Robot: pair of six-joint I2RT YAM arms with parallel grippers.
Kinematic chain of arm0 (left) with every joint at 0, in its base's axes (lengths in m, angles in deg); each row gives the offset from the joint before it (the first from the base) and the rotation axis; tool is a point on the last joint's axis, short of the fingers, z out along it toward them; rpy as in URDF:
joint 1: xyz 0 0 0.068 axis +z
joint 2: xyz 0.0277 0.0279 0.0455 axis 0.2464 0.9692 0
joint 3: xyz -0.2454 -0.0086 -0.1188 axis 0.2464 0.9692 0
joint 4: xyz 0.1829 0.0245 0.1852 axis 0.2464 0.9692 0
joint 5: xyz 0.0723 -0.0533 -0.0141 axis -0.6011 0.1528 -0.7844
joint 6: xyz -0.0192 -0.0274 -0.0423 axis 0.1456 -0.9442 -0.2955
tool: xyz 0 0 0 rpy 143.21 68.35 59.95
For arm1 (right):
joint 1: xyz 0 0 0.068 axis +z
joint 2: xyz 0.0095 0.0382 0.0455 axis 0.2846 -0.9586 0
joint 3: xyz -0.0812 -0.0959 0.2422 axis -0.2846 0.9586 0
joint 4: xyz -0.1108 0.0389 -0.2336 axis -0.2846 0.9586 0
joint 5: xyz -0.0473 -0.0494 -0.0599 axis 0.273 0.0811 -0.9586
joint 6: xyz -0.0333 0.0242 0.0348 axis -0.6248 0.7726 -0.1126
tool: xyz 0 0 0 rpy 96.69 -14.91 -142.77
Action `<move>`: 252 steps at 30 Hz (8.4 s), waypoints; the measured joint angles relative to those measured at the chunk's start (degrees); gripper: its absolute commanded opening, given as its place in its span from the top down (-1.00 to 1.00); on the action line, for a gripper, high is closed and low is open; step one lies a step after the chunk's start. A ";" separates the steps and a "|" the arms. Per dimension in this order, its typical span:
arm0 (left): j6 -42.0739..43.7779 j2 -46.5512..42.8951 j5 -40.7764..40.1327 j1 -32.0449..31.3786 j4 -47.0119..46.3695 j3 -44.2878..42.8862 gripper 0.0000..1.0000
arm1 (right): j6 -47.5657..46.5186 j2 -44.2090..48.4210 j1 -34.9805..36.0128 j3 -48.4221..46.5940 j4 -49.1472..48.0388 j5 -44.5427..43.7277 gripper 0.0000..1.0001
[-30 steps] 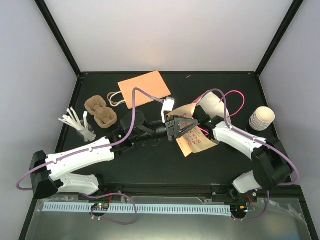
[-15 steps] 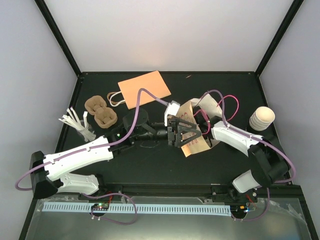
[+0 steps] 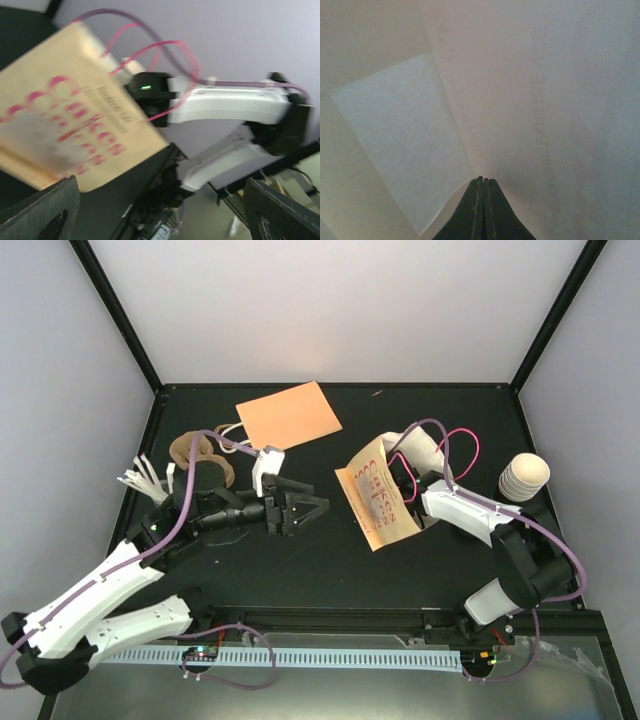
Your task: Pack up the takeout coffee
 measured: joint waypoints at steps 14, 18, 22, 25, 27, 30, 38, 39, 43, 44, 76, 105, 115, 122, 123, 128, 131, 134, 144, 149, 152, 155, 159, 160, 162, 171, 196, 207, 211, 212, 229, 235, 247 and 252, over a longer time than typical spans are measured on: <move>-0.37 9.60 7.58 15.10 -5.29 18.56 -0.80 | -0.55 0.00 -0.20 0.66 -1.20 2.58 0.98; -0.24 14.51 9.75 15.61 -10.80 18.56 -0.79 | -0.94 0.07 -0.22 1.14 -1.77 3.80 0.98; -0.24 20.09 10.75 15.61 -16.22 18.62 -0.78 | -1.31 0.35 -0.22 1.57 -2.14 4.57 0.98; -0.26 24.65 10.73 15.61 -20.35 18.60 -0.72 | -1.51 0.44 -0.22 1.79 -2.32 5.05 0.98; -0.31 26.62 10.71 15.61 -21.35 18.60 -0.64 | -1.53 0.46 -0.22 1.84 -2.38 5.35 0.98; -0.42 30.34 10.25 15.61 -23.12 18.56 -0.59 | -1.53 0.46 -0.20 1.90 -2.47 5.57 0.98; -0.39 34.64 9.20 15.63 -27.93 18.53 -0.74 | -1.53 0.61 -0.22 2.54 -3.04 5.81 0.98; -0.48 34.73 9.35 15.63 -29.05 18.58 -0.76 | -1.55 0.61 -0.24 2.58 -3.06 5.81 0.98; -0.96 34.71 9.66 15.63 -33.35 18.80 -0.76 | -1.53 0.66 -0.31 2.64 -3.19 5.84 0.98; -1.07 34.71 9.64 15.63 -33.75 18.80 -0.74 | -1.53 0.66 -0.33 2.67 -3.21 5.88 0.98; 1.55 40.41 4.90 18.95 -32.44 22.32 -0.21 | -1.40 4.26 -2.45 5.90 -5.95 17.90 0.98; 20.22 19.74 11.47 15.93 -22.43 11.80 -0.57 | -4.13 5.14 -2.14 1.01 3.41 17.20 0.98; 34.73 23.19 14.62 15.91 -22.84 -0.31 -0.48 | -4.72 4.94 -0.22 0.42 4.68 15.87 0.98; 37.86 30.73 14.64 14.27 -22.25 -7.63 -0.47 | -4.70 4.87 0.74 -0.76 4.85 15.32 0.98; 38.27 31.45 14.67 13.81 -22.01 -8.17 -0.47 | -4.70 4.87 0.81 -0.85 4.85 15.26 0.98; 41.07 34.34 16.50 11.69 -19.87 -11.34 -0.26 | -4.70 4.79 0.90 -0.92 5.01 14.95 0.98; 42.56 34.75 17.00 11.04 -18.99 -11.96 0.15 | -4.70 4.68 0.90 -0.94 5.20 14.82 0.98; 42.97 35.39 17.09 10.82 -18.95 -12.31 0.80 | -4.70 4.52 0.90 -0.94 5.25 14.73 0.98; 41.57 37.24 17.05 9.79 -21.64 -14.86 0.97 | -4.72 4.24 2.03 -1.18 6.64 12.74 0.98; 41.75 36.06 17.11 9.51 -24.35 -15.69 0.97 | -4.76 4.24 3.37 -1.95 8.22 10.29 0.98; 41.77 34.45 17.44 9.49 -26.23 -15.52 0.97 | -4.76 4.24 3.78 -1.97 8.70 9.16 0.98; 41.53 32.06 18.25 9.49 -30.03 -13.35 0.97 | -4.79 4.24 4.24 -1.99 8.87 8.66 0.98; 39.91 30.27 19.17 9.44 -35.19 -9.64 0.97 | -4.76 4.28 4.72 -1.99 8.76 8.57 0.98; 39.32 30.14 19.39 9.44 -36.61 -8.85 0.97 | -4.74 4.28 4.79 -1.99 8.74 8.57 0.98; 38.07 30.10 19.78 9.44 -39.17 -7.74 0.97 | -4.72 4.28 4.81 -1.99 8.74 8.48 0.98; 35.34 28.26 21.16 9.46 -43.21 -5.90 0.97 | -3.54 3.34 4.87 -4.22 9.38 4.46 0.98; 38.18 22.97 21.40 9.49 -34.95 -5.11 0.97 | 1.81 -2.05 9.94 -11.41 18.53 -22.62 0.98; 38.21 21.55 21.44 9.49 -33.83 -5.07 0.97 | 3.74 -2.91 10.62 -12.09 20.68 -29.68 0.98; 38.21 20.76 21.44 9.49 -33.75 -5.07 0.97 | 4.50 -3.21 10.64 -12.09 20.76 -31.36 0.98; 38.18 20.52 21.44 9.49 -33.70 -5.07 0.97 | 4.63 -3.45 10.64 -12.09 20.81 -31.89 0.98; 38.05 17.75 22.32 9.42 -34.88 -4.31 0.97 | 3.10 -0.37 10.49 -11.17 16.90 -25.07 0.98; 37.29 13.92 22.49 9.07 -38.93 0.90 0.97 | 1.53 2.32 9.09 -10.23 14.84 -20.98 0.98; 34.67 9.94 21.81 8.83 -40.59 10.69 0.97 | 0.76 -1.73 8.90 -10.23 19.69 -28.11 0.98; 33.73 8.70 21.09 8.68 -40.46 12.68 0.97 | -1.57 -1.84 8.96 -10.23 21.31 -27.12 0.98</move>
